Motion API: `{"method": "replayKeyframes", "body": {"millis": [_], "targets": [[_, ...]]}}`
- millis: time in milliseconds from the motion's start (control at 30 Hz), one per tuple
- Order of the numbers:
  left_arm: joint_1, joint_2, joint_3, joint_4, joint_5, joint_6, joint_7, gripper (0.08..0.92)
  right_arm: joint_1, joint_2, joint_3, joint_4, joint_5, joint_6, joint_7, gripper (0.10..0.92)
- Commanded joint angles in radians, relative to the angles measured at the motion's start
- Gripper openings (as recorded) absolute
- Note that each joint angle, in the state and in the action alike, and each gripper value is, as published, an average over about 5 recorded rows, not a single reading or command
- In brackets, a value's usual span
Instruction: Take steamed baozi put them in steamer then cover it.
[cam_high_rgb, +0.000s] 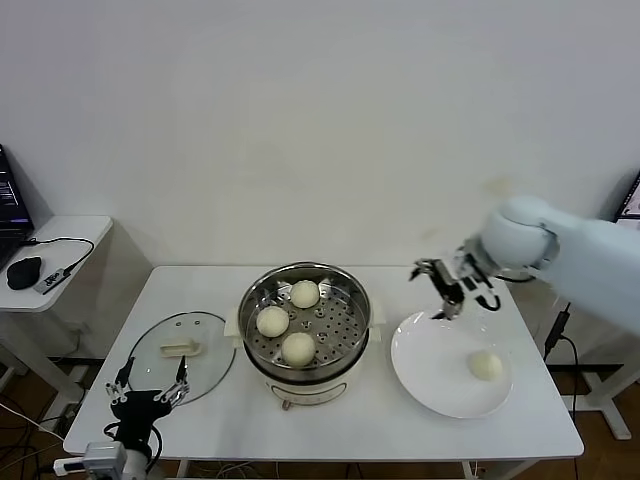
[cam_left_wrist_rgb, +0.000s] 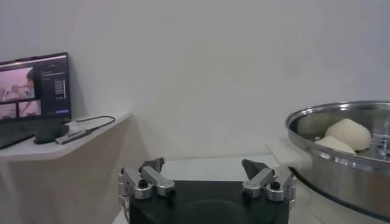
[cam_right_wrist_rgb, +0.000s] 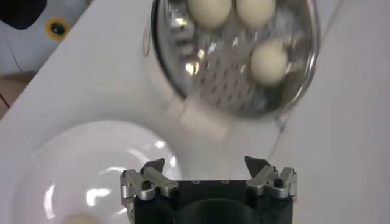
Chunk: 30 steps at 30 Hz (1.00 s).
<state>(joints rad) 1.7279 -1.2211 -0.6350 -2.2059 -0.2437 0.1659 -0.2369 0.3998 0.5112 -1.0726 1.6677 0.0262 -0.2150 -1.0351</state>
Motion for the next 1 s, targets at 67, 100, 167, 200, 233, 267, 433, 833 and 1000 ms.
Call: {"method": "replayKeyframes", "body": {"millis": [67,100,167,200,233,267,433,833,1000], "targets": [[-0.001,0.004,0.013,0.010,0.003,0.001,0.001,0.823,-0.372,-0.154,0.260,-0.052,-0.124,-0.054,-0.010,0.823],[-0.001,0.004,0.014,0.012,0.004,0.001,0.001,0.823,-0.407,-0.150,0.283,-0.067,-0.134,-0.056,-0.009,0.823],[0.000,0.005,0.015,0.015,0.005,0.001,0.001,0.823,-0.465,-0.138,0.319,-0.098,-0.155,-0.056,-0.009,0.823],[0.000,0.006,0.014,0.016,0.005,0.001,0.001,0.823,-0.489,-0.130,0.337,-0.118,-0.164,-0.056,-0.008,0.823],[0.000,0.007,0.014,0.016,0.005,0.002,0.001,0.823,-0.510,-0.121,0.353,-0.139,-0.173,-0.055,-0.008,0.823],[0.000,0.007,0.013,0.017,0.005,0.003,0.001,0.823,-0.525,-0.112,0.366,-0.159,-0.181,-0.054,-0.008,0.823],[0.001,0.009,0.010,0.024,0.005,0.007,0.000,0.823,-0.572,-0.068,0.394,-0.234,-0.205,-0.056,-0.008,0.823],[-0.001,0.009,0.002,0.047,0.005,0.008,0.001,0.823,-0.616,0.010,0.411,-0.324,-0.241,-0.063,-0.007,0.823],[-0.003,0.007,0.000,0.051,0.005,0.008,0.001,0.823,-0.616,0.044,0.419,-0.358,-0.249,-0.059,-0.001,0.817]]}}
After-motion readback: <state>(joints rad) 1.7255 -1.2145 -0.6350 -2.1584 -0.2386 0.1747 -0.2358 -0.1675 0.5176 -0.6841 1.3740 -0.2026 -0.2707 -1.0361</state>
